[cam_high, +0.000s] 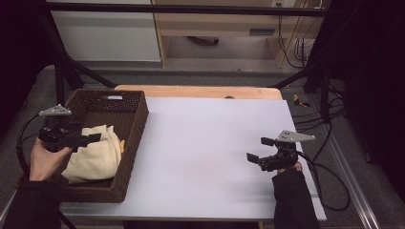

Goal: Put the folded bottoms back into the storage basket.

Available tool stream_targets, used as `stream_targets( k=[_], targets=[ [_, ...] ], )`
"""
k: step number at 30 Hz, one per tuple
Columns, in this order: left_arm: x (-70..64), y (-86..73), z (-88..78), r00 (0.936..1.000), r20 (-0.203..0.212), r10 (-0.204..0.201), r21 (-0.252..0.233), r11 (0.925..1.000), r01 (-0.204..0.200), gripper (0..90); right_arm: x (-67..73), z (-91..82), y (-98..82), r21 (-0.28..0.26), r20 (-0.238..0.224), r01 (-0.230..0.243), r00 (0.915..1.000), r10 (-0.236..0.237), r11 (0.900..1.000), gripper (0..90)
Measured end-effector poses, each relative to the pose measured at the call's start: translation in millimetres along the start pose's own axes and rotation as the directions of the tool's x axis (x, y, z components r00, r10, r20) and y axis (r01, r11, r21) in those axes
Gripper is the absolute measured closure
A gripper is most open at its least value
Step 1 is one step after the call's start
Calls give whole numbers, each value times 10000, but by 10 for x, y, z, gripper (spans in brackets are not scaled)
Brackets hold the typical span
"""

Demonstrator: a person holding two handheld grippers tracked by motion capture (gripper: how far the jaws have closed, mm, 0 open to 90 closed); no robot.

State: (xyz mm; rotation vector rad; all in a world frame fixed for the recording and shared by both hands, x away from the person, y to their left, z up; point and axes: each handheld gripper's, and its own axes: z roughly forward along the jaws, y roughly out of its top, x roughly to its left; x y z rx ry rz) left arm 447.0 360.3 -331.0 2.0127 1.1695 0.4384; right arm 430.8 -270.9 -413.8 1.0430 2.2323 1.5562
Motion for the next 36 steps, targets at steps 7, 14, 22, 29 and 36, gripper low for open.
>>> stream_targets(
  k=[7,14,22,29,36],
  targets=[
    [-177,45,-9,9992,218,349,-255,9991,-344,19,1,-1,1,-15,-18,1,10000,-1,10000,34],
    [-342,89,15,9969,512,599,-383,9976,-580,14,2,-3,3,-14,-22,0,10000,0,10000,34],
    [-497,102,90,9926,919,794,-522,9958,-748,9,4,-4,4,-11,-25,-7,10000,7,10000,34],
    [-613,85,149,9891,1142,931,-652,9941,-861,10,3,-3,3,-14,-25,-1,10000,1,10000,34],
    [-753,55,251,9844,1403,1063,-786,9923,-959,10,4,-1,3,-13,-35,1,10000,-1,10000,34]
  ],
)
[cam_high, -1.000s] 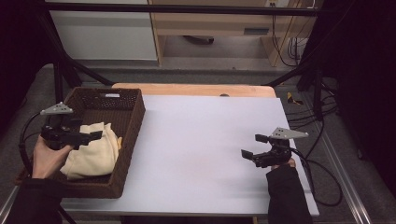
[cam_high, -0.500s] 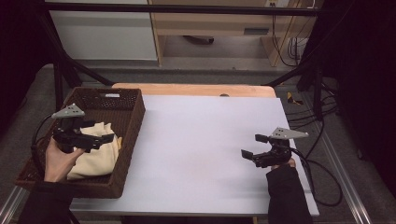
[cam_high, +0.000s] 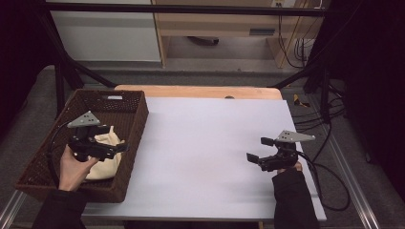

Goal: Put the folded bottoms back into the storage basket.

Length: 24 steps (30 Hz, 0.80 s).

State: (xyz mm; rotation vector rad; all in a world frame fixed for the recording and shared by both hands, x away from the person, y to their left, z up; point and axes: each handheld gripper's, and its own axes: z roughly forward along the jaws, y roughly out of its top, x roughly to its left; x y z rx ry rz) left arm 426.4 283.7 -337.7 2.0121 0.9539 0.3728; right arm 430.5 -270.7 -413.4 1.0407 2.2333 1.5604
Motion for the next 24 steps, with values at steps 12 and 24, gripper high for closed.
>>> stream_targets(
  k=[12,24],
  targets=[
    [-210,-54,220,9985,475,262,90,9996,-266,10,-2,-7,1,-10,3,11,10000,-11,10000,34],
    [-249,-131,348,9980,597,230,277,9993,-246,10,1,0,-2,8,-23,20,10000,-20,10000,34]
  ],
)
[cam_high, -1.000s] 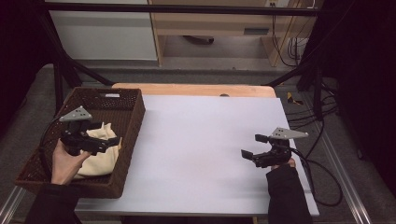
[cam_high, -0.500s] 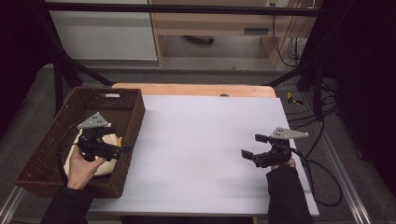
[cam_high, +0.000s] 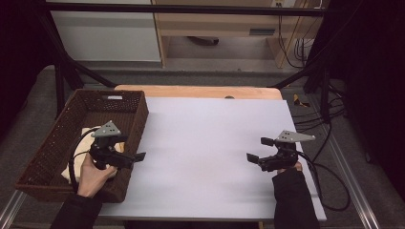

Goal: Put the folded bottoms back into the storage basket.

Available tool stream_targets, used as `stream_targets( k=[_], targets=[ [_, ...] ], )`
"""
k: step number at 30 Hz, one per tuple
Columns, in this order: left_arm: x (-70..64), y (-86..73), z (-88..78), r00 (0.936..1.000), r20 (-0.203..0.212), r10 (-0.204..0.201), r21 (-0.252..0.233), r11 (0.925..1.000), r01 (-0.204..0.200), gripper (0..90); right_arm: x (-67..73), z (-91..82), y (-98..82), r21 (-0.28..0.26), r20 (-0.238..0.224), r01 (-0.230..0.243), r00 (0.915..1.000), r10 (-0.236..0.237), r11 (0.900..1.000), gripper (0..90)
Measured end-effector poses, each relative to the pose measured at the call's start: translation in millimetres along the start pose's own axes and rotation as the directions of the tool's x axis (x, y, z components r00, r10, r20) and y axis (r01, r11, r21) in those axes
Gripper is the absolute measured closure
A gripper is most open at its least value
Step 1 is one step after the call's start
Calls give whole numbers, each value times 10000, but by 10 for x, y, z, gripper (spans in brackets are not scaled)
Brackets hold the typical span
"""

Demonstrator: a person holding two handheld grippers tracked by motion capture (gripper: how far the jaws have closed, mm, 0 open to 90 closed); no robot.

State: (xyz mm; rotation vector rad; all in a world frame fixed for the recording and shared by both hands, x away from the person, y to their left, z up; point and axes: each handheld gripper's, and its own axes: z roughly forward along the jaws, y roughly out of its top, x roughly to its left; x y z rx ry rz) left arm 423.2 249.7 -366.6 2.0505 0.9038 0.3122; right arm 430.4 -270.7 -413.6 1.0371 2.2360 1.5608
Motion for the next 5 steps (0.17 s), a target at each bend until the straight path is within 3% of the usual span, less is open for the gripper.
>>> stream_targets(
  k=[5],
  targets=[
    [-7,-5,24,10000,28,59,29,10000,-59,10,1,6,-4,31,-2,1,10000,-1,10000,34]
  ],
)
